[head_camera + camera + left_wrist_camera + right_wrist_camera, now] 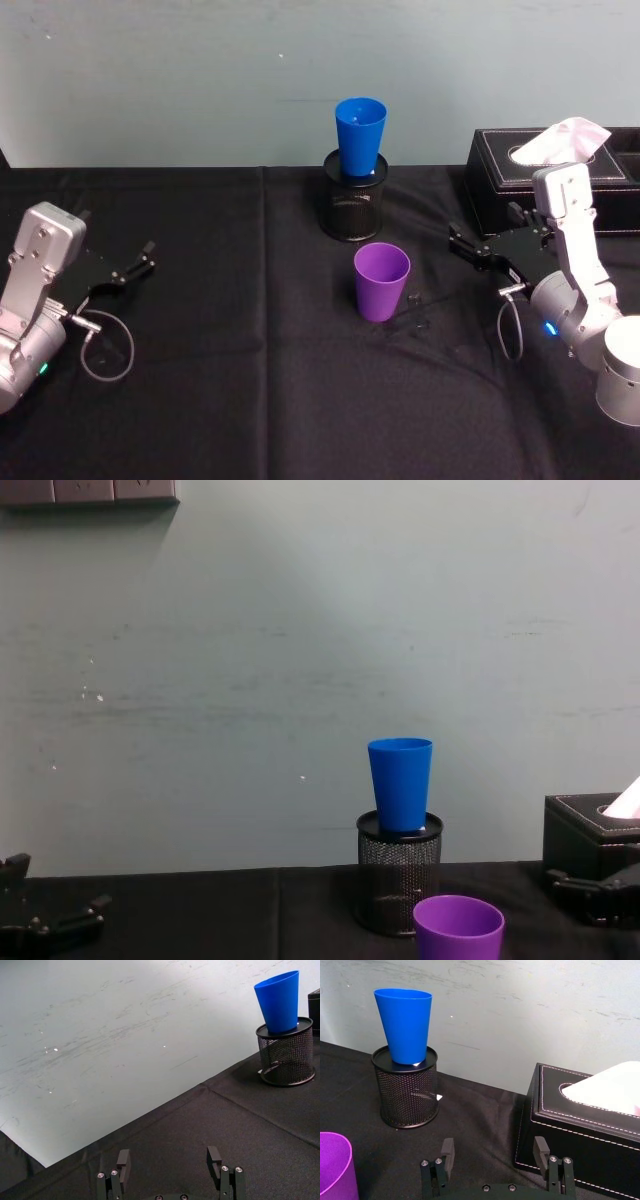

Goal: Pick up one cup with a gripper and tap it against the other cup.

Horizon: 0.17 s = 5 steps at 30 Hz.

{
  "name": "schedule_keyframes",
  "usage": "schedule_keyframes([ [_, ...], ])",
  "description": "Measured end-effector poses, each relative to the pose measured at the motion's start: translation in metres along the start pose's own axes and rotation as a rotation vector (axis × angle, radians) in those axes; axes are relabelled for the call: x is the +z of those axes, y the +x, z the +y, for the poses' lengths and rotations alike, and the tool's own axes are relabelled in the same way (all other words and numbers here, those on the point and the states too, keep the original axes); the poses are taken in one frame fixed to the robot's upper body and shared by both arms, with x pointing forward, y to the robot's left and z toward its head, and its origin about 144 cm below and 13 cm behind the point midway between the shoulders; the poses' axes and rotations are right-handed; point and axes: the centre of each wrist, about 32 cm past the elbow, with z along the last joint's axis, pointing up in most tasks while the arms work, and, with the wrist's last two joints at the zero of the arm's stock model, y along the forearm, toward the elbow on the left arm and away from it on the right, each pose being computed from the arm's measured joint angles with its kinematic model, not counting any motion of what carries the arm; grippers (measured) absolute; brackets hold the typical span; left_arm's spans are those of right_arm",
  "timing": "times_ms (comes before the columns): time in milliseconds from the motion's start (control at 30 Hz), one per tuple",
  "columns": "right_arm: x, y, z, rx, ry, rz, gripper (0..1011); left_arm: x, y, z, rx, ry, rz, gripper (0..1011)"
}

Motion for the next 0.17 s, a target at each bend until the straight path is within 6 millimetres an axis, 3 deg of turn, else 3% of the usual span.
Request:
schedule_keyframes([
  [167,0.0000,0.0000,0.0000,0.000,0.000,0.000,1000,0.0000,0.0000,0.0000,0.000,0.000,0.000,1000],
])
